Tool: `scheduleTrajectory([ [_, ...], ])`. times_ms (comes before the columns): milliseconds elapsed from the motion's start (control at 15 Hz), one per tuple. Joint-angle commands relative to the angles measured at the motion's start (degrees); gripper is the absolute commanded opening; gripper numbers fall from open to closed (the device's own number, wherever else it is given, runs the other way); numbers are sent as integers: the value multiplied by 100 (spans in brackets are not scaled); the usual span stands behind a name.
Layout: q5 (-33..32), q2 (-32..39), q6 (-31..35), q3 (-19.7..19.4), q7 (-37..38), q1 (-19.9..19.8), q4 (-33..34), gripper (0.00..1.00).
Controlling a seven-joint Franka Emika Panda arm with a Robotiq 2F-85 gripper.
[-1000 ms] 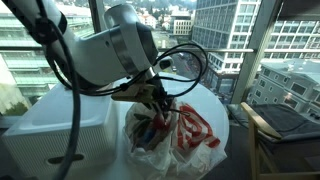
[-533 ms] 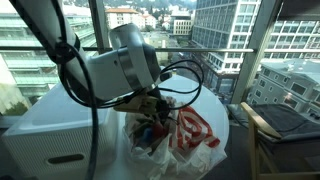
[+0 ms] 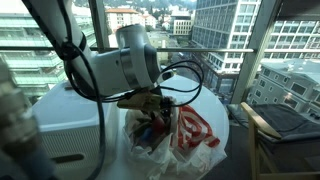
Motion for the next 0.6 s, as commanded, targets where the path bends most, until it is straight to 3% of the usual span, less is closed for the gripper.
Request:
scheduleTrajectory([
  [0, 351, -435, -353, 291, -299, -17, 6, 81],
  [133, 199, -737, -637, 297, -170, 99, 52, 96],
  [200, 172, -900, -834, 332, -183, 135, 73, 99],
  [267, 107, -1043, -1089, 347, -130, 207, 112, 100],
  [333, 128, -1275, -1212, 64, -226, 564, 41, 100],
  [533, 338, -1629, -854, 268, -545, 666, -40, 100],
])
